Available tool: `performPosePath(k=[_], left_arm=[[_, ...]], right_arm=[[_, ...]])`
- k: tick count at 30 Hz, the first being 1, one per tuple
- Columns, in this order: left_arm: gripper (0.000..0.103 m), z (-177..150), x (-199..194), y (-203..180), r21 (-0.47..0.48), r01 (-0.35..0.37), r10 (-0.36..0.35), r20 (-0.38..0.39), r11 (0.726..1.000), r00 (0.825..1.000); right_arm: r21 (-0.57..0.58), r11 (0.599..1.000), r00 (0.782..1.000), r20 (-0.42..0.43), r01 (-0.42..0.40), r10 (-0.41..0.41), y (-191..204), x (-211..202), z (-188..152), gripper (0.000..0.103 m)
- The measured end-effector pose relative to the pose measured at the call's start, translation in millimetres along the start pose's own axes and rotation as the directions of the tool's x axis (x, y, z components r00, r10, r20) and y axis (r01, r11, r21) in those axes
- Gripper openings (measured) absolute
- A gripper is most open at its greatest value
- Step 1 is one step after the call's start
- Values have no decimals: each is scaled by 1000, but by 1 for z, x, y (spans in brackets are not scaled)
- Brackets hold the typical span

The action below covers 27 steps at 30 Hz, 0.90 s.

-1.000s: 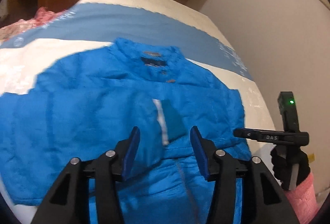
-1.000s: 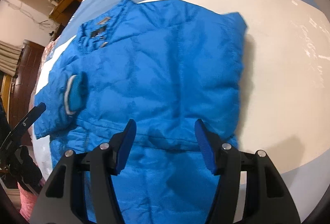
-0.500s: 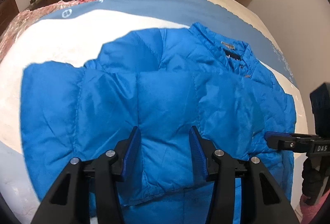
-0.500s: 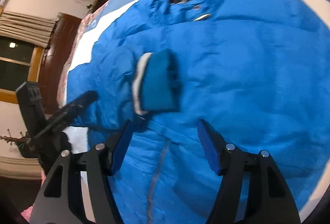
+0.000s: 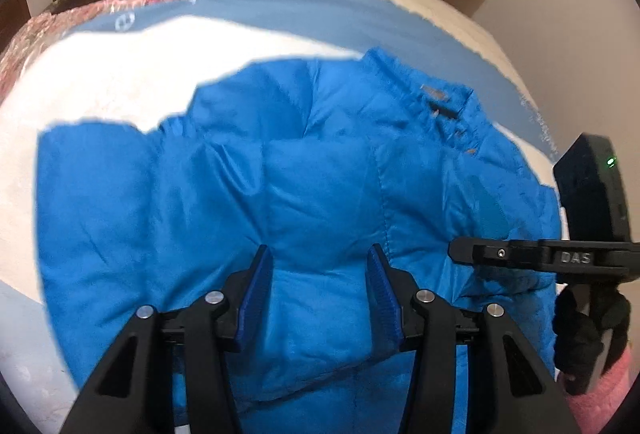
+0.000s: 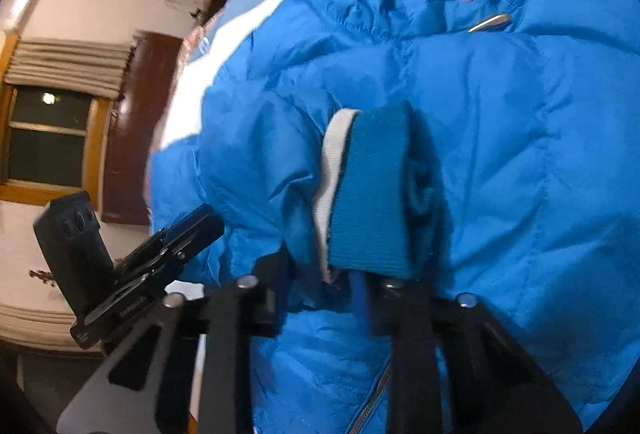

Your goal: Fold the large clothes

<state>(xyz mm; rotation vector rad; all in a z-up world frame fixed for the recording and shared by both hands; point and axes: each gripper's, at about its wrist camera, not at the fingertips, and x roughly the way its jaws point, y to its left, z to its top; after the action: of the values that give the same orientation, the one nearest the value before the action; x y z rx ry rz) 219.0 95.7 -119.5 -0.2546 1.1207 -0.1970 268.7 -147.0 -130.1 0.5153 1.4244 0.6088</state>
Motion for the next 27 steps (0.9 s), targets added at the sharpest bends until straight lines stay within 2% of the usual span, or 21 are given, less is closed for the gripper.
performPosePath(k=[4, 7, 9, 13, 16, 23, 27], left_arm=[[50, 10, -31, -6, 16, 13, -14, 83, 1000, 996], [50, 15, -40, -10, 29, 18, -21, 117, 999, 993], [50, 18, -35, -14, 39, 1, -6, 115, 999, 993], [49, 19, -13, -20, 49, -8, 5, 77, 999, 997], [49, 18, 7, -20, 58, -24, 22, 37, 998, 999], [50, 11, 41, -22, 101, -73, 74, -11, 992, 997], [50, 11, 41, -22, 110, -75, 78, -20, 991, 997]], right_arm=[[1, 996, 991, 101, 90, -90, -13, -42, -5, 20], [42, 983, 968, 170, 180, -184, -35, -82, -11, 20], [77, 969, 947, 205, 236, -247, -53, -109, -18, 20], [148, 957, 929, 243, 248, -278, -84, -143, -35, 21], [182, 941, 917, 233, 285, -323, -98, -144, -46, 20], [213, 927, 928, 143, 310, -344, -117, -107, -53, 24], [203, 919, 921, 133, 337, -367, -111, -116, -55, 30]])
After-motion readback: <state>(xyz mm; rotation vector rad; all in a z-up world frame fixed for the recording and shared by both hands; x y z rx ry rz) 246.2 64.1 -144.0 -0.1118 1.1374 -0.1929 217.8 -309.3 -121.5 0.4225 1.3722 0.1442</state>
